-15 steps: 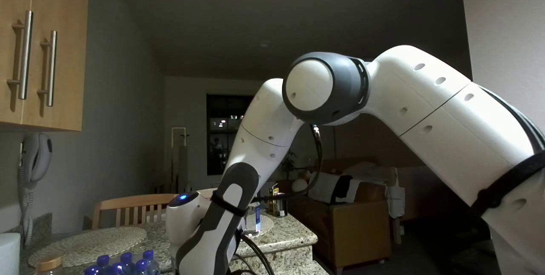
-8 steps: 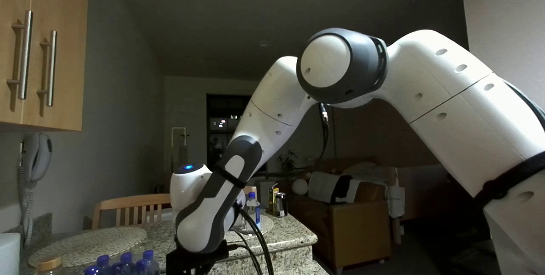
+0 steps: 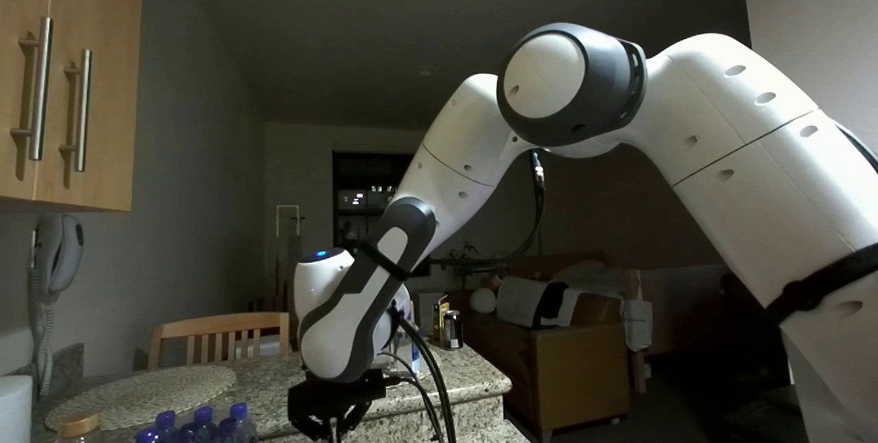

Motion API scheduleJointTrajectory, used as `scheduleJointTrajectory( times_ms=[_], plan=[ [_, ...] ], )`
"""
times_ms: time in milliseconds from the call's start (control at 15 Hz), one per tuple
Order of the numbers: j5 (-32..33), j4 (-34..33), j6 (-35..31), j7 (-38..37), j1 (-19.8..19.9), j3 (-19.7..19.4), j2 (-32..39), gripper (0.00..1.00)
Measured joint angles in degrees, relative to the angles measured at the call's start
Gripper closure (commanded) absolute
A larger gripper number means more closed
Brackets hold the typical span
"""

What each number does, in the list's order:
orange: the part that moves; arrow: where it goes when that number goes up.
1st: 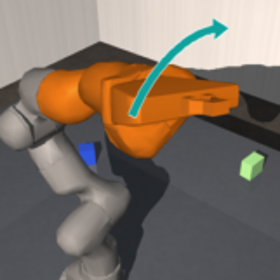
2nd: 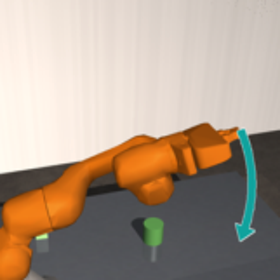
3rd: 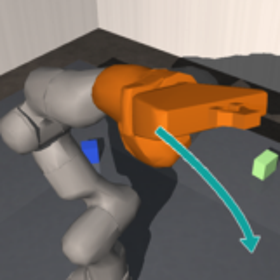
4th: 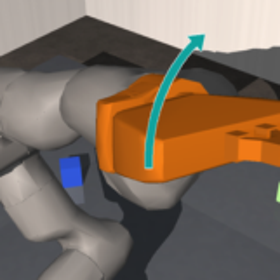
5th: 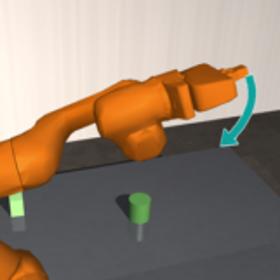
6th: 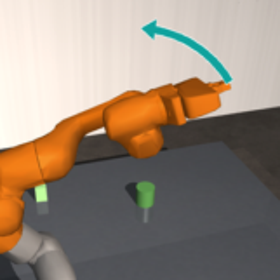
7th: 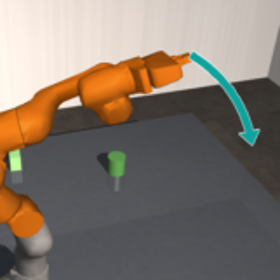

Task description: Move the grey towel to the right.

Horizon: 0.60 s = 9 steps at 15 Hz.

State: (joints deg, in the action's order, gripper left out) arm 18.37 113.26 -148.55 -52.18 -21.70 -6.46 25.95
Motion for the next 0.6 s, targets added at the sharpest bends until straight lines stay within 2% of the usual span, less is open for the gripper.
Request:
scheduleJointTrajectory(
  times_ms=[400,600],
  plan=[
    [-2.7,2.3,0.5,0.0,0.7,3.2,-0.2,0.23],
    [-2.7,2.7,0.0,-0.2,0.3,3.6,0.2,0.02]
  ],
)
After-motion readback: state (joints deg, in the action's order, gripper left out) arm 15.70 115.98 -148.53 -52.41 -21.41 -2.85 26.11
